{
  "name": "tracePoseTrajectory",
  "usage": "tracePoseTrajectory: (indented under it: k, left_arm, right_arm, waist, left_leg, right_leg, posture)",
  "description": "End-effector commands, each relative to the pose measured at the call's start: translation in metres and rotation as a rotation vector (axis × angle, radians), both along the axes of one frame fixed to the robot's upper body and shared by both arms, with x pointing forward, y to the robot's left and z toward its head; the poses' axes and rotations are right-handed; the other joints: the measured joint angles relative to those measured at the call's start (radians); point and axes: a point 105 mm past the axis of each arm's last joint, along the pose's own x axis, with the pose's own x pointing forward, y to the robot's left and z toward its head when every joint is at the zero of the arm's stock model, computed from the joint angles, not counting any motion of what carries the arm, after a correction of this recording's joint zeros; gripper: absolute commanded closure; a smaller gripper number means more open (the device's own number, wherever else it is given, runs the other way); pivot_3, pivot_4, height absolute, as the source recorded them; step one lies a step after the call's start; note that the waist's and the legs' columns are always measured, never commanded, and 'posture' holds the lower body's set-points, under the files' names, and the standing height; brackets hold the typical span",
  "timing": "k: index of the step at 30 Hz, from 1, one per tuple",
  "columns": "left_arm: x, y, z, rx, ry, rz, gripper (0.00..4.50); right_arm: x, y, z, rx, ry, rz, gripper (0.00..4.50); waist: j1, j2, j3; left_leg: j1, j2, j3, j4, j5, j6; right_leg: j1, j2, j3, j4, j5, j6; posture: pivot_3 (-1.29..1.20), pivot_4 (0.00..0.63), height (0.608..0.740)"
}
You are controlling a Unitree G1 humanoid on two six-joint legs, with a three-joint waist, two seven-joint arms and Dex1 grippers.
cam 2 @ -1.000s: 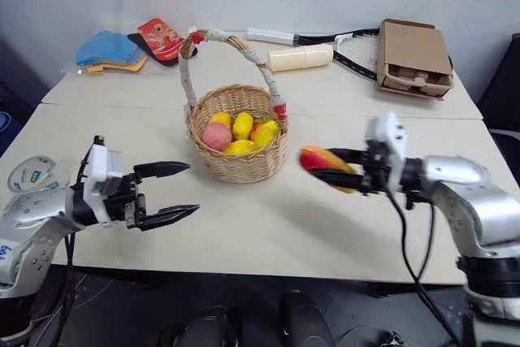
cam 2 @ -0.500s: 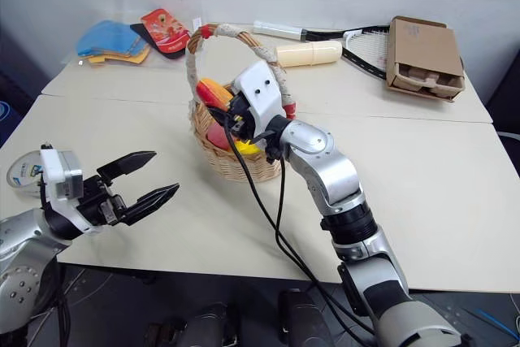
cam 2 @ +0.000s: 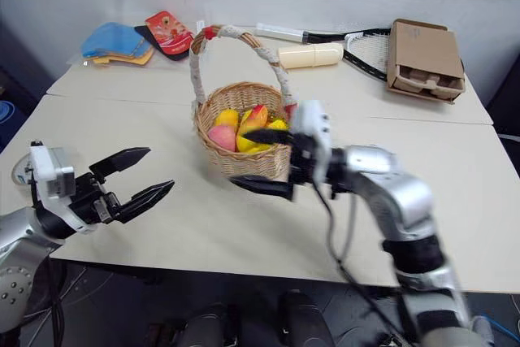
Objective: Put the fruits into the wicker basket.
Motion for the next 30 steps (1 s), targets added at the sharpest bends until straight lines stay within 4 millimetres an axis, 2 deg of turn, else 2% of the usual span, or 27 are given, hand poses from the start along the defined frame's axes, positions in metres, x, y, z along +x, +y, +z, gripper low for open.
tracePoseTrajectory:
  k: [1,4,10,13,14,17,22,24,27,30]
  left_arm:
    - [-0.006,-0.004,0.011,0.003,-0.048,-0.021,0.00]
    - [-0.006,-0.006,0.010,-0.001,-0.048,-0.021,0.00]
    - [-0.004,-0.012,0.008,-0.003,-0.046,-0.034,0.00]
    - [-0.003,-0.011,0.008,0.010,-0.044,-0.042,0.00]
    - [-0.003,-0.011,0.009,0.016,-0.045,-0.046,0.00]
    - [-0.002,-0.010,0.009,0.023,-0.047,-0.051,0.00]
    - [0.001,-0.013,0.004,0.048,-0.045,-0.056,0.00]
    - [0.002,-0.016,-0.001,0.069,-0.040,-0.072,0.00]
    - [0.007,-0.023,-0.004,0.054,-0.029,-0.115,0.00]
    - [0.015,-0.030,-0.006,0.052,-0.025,-0.165,0.00]
  right_arm:
    - [0.032,-0.030,0.020,-0.009,-0.124,-0.145,0.03]
    - [0.062,-0.037,0.027,-0.003,-0.168,-0.255,0.03]
    - [0.085,-0.006,0.034,0.059,-0.163,-0.206,0.03]
    - [0.087,0.022,0.034,0.036,-0.171,-0.108,0.63]
    - [0.087,0.029,0.036,0.040,-0.176,-0.085,1.01]
    - [0.085,0.036,0.042,0.064,-0.179,-0.037,1.91]
    - [0.083,0.021,0.031,-0.025,-0.211,-0.037,3.65]
    - [0.078,0.014,0.032,-0.045,-0.240,-0.030,4.23]
    - [0.062,0.003,0.050,-0.004,-0.269,-0.021,4.30]
    - [0.046,-0.019,0.066,0.057,-0.291,-0.078,4.30]
  waist:
    - [-0.013,0.001,0.000]
    - [-0.025,0.001,0.001]
    - [-0.033,0.001,0.001]
    - [-0.032,0.001,0.001]
    - [-0.032,0.001,0.001]
    - [-0.030,0.001,0.001]
    - [-0.024,0.001,0.001]
    - [-0.021,0.001,0.001]
    - [-0.015,0.002,0.001]
    - [-0.001,0.002,0.001]
  left_leg:
    - [0.001,0.000,0.001,-0.001,0.000,0.000]
    - [0.002,0.001,0.001,-0.003,0.005,-0.003]
    - [0.002,0.004,0.000,-0.004,0.012,-0.014]
    - [0.001,0.005,0.000,-0.003,0.012,-0.014]
    - [0.001,0.005,0.000,-0.003,0.012,-0.014]
    - [0.000,0.005,0.000,-0.003,0.011,-0.014]
    - [-0.001,0.004,0.000,-0.003,0.011,-0.013]
    - [-0.001,0.004,0.000,-0.003,0.010,-0.013]
    - [-0.001,0.004,0.000,-0.004,0.010,-0.013]
    - [-0.001,0.004,0.000,-0.004,0.010,-0.013]
  right_leg:
    - [0.000,0.001,0.001,0.000,0.001,-0.001]
    - [-0.002,0.003,0.002,0.003,0.002,-0.003]
    - [-0.004,0.007,0.001,0.005,0.003,-0.006]
    - [-0.004,0.007,0.002,0.005,0.003,-0.006]
    - [-0.004,0.007,0.002,0.005,0.003,-0.006]
    - [-0.004,0.007,0.001,0.004,0.003,-0.006]
    - [-0.004,0.005,0.001,0.002,0.003,-0.006]
    - [-0.004,0.005,0.001,0.001,0.003,-0.006]
    - [-0.004,0.005,0.000,0.001,0.003,-0.006]
    - [-0.004,0.005,0.000,0.002,0.003,-0.006]
  posture:
    - [0.00,0.150,0.740]
    - [0.00,0.150,0.740]
    - [0.00,0.150,0.740]
    - [0.00,0.150,0.740]
    - [0.00,0.150,0.740]
    - [0.00,0.150,0.740]
    - [0.00,0.150,0.740]
    - [0.00,0.150,0.740]
    - [0.00,0.150,0.740]
    - [0.00,0.150,0.740]
